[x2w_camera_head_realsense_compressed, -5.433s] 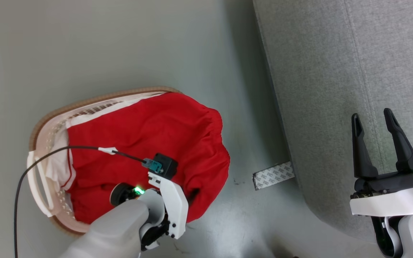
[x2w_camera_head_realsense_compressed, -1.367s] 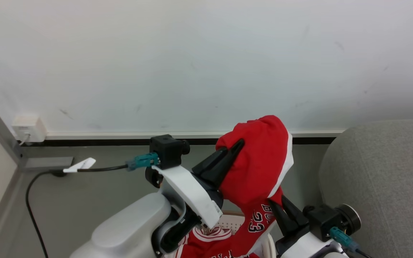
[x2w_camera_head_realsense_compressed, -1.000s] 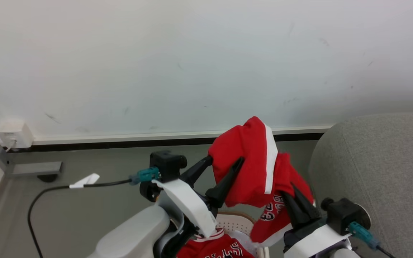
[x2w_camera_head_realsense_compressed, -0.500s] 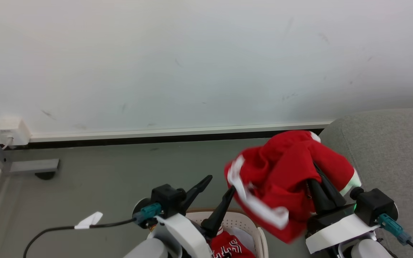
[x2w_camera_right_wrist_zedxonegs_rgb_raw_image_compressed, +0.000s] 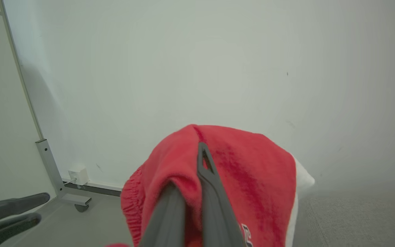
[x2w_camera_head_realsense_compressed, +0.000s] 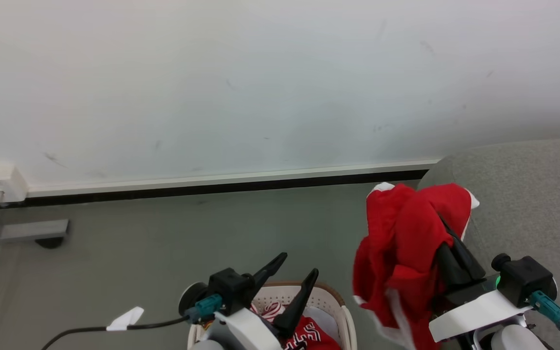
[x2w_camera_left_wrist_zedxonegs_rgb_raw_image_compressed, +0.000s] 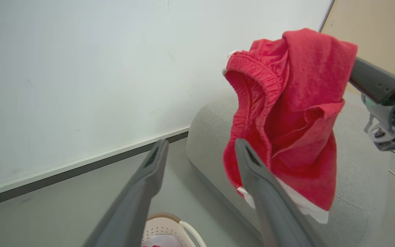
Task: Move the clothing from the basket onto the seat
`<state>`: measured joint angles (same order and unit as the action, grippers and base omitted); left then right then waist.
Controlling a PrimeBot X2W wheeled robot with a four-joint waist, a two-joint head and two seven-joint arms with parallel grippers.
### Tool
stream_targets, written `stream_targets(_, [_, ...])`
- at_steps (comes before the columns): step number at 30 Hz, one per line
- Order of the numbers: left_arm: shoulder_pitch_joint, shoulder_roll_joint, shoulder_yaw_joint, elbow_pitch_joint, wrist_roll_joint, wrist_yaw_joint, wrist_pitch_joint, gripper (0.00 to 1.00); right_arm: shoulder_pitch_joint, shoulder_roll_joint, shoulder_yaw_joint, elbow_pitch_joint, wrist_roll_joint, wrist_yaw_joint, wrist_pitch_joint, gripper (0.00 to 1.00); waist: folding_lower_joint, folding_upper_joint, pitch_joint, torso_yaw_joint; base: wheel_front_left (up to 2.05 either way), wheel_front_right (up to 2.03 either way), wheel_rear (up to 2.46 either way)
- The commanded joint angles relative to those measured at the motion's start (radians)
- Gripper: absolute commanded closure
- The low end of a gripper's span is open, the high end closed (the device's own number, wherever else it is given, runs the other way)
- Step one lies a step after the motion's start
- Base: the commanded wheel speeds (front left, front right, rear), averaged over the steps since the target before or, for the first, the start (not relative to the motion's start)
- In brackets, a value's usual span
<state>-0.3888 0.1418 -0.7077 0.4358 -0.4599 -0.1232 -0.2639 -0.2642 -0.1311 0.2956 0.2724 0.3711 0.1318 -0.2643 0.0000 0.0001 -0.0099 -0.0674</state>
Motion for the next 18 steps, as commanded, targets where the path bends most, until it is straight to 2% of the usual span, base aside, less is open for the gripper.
stream_targets(1, [0.010,-0.001,0.006,0.002,0.007,-0.004,-0.001,0.00,0.007,-0.008,-0.008,-0.005,0.003,-0.002,0.000,1.00,0.0000,-0.0001,0.000,-0.006,0.00,0.00,0.00])
stream_targets(11, [0.006,-0.009,-0.007,-0.006,0.020,-0.007,-0.001,0.00,0.006,-0.014,-0.041,-0.021,0.002,-0.002,0.000,1.00,0.0000,-0.0001,0.010,-0.067,0.00,0.00,0.00])
stream_targets(18, [-0.002,-0.005,-0.031,-0.026,0.008,-0.008,-0.001,0.00,-0.002,-0.017,-0.069,-0.040,-0.001,-0.002,0.000,1.00,0.0000,-0.0001,0.023,-0.142,0.00,0.00,0.00])
